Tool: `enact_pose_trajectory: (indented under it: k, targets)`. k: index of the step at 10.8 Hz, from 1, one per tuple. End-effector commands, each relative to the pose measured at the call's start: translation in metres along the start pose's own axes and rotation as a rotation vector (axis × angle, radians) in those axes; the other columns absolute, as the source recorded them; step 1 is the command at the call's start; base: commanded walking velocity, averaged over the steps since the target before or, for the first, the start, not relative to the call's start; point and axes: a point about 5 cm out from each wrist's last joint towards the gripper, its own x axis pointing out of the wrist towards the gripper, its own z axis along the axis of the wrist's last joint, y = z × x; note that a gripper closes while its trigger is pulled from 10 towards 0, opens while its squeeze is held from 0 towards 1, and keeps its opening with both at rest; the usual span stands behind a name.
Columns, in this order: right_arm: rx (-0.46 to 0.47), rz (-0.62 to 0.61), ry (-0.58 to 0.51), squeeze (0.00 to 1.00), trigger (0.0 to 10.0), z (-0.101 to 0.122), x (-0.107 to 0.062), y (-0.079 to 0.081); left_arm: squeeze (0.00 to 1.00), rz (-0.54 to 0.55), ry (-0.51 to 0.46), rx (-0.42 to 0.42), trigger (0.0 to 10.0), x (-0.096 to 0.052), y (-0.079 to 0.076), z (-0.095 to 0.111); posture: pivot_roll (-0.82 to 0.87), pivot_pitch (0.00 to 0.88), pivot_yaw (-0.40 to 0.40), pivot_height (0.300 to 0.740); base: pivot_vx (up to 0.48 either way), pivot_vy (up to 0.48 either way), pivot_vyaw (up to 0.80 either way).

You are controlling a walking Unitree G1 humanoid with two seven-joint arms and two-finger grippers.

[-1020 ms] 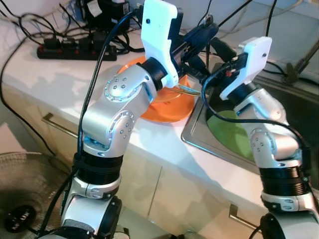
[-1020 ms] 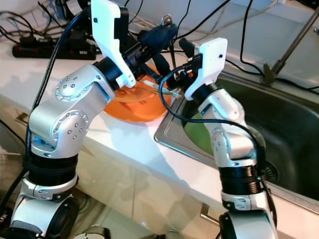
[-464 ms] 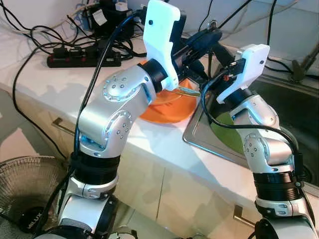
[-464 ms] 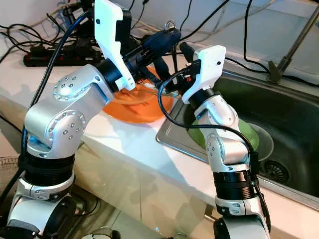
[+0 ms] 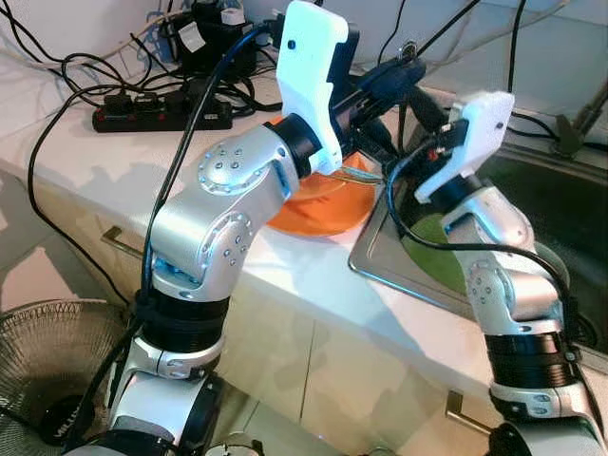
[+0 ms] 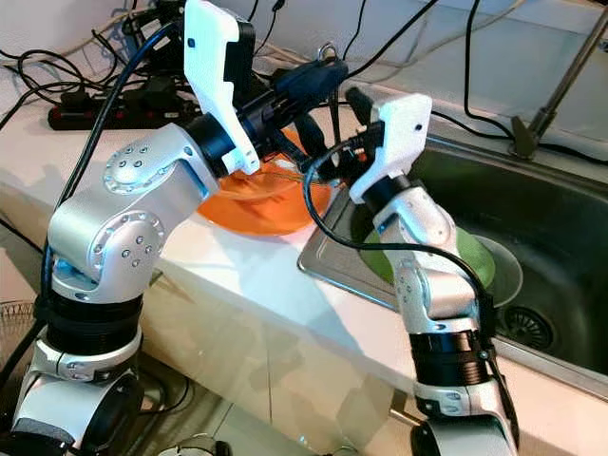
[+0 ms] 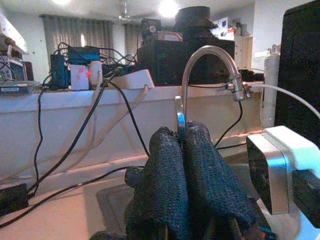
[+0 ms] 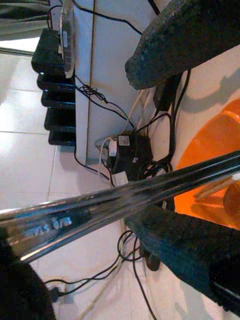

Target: Kitchen organization

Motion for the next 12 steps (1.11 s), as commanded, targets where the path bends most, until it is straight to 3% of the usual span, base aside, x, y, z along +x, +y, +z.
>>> enact_pose_trajectory:
  k: [1,3,4,5,6,12]
  targets:
    - [-0.011,-0.001,0.012,0.0,10.0,0.0002,-0.002,-0.0031,0.0,-0.016,-0.032,0.029,10.0,0.0033,-0.0041,0.01,0.12,0.008,-0.004,0.74,0.0,0.0,0.0]
    - [-0.022,-0.006,0.019,0.0,10.0,0.0012,-0.0043,-0.0071,0.0,-0.001,-0.045,0.034,10.0,0.0046,-0.0017,0.0125,0.11,0.016,-0.004,0.74,0.0,0.0,0.0]
    - [-0.027,-0.012,0.022,0.0,6.6,0.0018,-0.0055,-0.0094,0.0,0.005,-0.048,0.035,10.0,0.0051,-0.0006,0.0129,0.1,0.018,-0.005,0.74,0.0,0.0,0.0]
    - [-0.032,-0.018,0.024,0.0,1.1,0.0025,-0.0068,-0.0113,0.0,0.01,-0.051,0.033,10.0,0.0056,0.0001,0.013,0.1,0.02,-0.006,0.74,0.0,0.0,0.0]
    - [-0.034,-0.02,0.022,0.0,0.0,0.0031,-0.0075,-0.0123,0.0,0.012,-0.052,0.032,10.0,0.0059,0.0004,0.0128,0.1,0.021,-0.007,0.74,0.0,0.0,0.0]
    - [-0.032,-0.022,0.009,0.0,0.0,0.0058,-0.0057,-0.0129,0.0,0.013,-0.057,0.034,10.0,0.0067,0.0012,0.0126,0.1,0.028,-0.009,0.74,0.0,0.0,0.0]
